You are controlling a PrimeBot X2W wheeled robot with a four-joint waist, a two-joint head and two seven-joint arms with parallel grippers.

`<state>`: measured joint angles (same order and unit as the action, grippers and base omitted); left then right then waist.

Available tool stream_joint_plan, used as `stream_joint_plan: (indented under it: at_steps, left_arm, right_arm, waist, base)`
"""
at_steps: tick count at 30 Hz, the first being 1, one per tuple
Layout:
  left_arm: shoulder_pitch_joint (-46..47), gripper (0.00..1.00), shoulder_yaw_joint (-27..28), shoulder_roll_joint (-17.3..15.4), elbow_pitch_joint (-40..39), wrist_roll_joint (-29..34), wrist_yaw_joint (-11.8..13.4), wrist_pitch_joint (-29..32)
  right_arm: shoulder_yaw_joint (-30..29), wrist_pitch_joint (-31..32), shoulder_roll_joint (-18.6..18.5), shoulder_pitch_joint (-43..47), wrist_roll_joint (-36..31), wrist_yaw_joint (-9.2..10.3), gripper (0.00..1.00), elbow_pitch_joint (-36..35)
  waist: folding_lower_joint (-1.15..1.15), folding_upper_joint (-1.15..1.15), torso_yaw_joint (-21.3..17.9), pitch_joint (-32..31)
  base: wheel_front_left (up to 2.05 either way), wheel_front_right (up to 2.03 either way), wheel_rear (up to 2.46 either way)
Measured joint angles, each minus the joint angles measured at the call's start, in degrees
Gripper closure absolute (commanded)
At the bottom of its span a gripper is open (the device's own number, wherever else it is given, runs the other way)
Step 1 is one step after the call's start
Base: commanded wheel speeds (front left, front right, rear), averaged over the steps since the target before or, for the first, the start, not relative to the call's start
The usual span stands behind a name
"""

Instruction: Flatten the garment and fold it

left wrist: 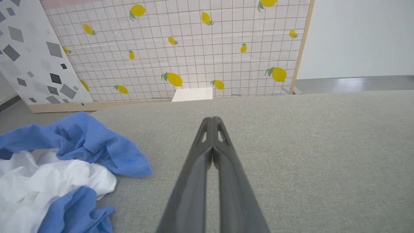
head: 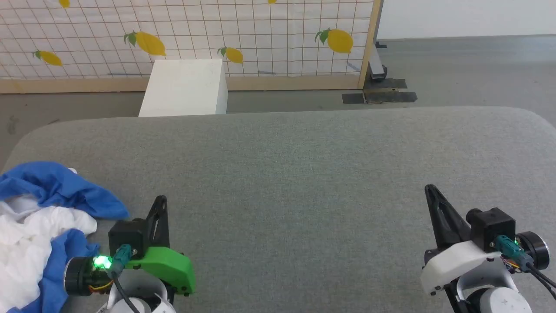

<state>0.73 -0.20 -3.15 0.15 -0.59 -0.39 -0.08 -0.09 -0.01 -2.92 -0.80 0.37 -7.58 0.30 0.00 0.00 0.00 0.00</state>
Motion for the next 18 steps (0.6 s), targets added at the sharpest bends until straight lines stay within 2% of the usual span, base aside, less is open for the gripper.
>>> stream_joint_plan:
  at_steps: [5, 6, 18]
  left_arm:
    - [0.0, 1.0, 0.0, 0.0, 0.0, 0.0, 0.0, 0.01]
    - [0.01, 0.0, -0.05, -0.02, 0.01, -0.03, 0.0, 0.0]
    - [0.03, 0.0, -0.58, -0.02, 0.43, -0.42, -0.01, -0.6]
  right_arm:
    - [0.01, 0.0, 0.0, 0.0, 0.0, 0.0, 1.0, 0.0]
    - [-0.01, 0.0, 0.0, 0.0, 0.02, -0.01, 0.0, 0.03]
    - [-0.34, -0.6, 0.0, 0.0, 0.8, -0.01, 0.0, 0.59]
  waist:
    - [0.0, 0.0, 0.0, 0.0]
    - [0.0, 0.0, 0.0, 0.0]
    - [0.0, 0.0, 0.03, 0.05]
  base:
    - [0.0, 0.0, 0.0]
    - [0.0, 0.0, 0.0]
    - [0.0, 0.0, 0.0]
